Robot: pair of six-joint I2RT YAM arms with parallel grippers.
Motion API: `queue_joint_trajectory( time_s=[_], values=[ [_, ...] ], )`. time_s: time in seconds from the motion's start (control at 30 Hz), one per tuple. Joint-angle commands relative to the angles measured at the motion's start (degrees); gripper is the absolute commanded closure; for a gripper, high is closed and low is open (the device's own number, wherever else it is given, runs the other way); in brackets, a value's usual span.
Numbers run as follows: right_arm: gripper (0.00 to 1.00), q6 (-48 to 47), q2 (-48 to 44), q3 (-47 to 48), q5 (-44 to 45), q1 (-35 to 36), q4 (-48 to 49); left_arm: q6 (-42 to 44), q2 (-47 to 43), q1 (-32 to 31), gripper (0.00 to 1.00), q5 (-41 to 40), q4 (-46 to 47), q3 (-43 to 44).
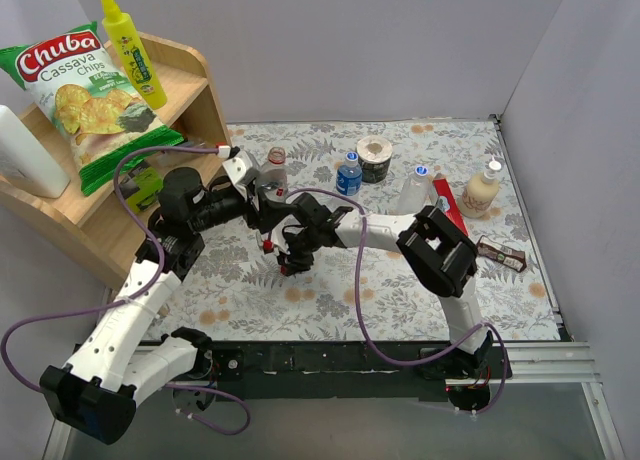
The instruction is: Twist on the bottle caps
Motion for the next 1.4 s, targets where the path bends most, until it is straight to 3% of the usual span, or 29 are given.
queue_joint_trajectory(
  time_s=[0.0,0.23,0.4,0.53,0.63,0.73,0.93,1.37],
  values=[
    [0.74,-2.23,-13.03,-3.23,-1.29,-0.67,-9.71,3.21,1.54,0.29,1.0,1.83,-1.61,1.9],
    [0.79,5.58,-35.2,-6.32,-6.84,-8.74,-23.24,9.62,4.8,0.29,1.0,2.78,-3.28,2.17],
    [0.78,8.23,-45.67,-0.7,-5.89,-10.69,-30.73,17.69,2.7,-0.49,1.0,9.37,-0.83,-7.55],
    [0.79,2.63,-46.64,8.61,-4.21,-10.78,-41.18,23.07,0.5,-2.69,1.0,15.43,2.5,-15.21],
    [0.78,0.42,-47.7,12.31,-0.96,-10.78,-42.25,23.96,0.06,-7.78,1.0,13.52,5.23,-19.26],
    [0.78,-1.79,-46.3,17.14,-4.81,-10.78,-45.06,22.21,0.14,-11.91,1.0,12.64,7.69,-21.29],
    [0.75,-5.3,-44.8,17.06,-11.23,-10.34,-44.01,19.65,1.98,-17.55,1.0,8.68,18.59,-25.69],
    [0.75,-9.96,-43.75,13.29,-13.35,-4.89,-43.57,20.36,1.55,-18.25,1.0,7.19,20.18,-24.99]
  ],
)
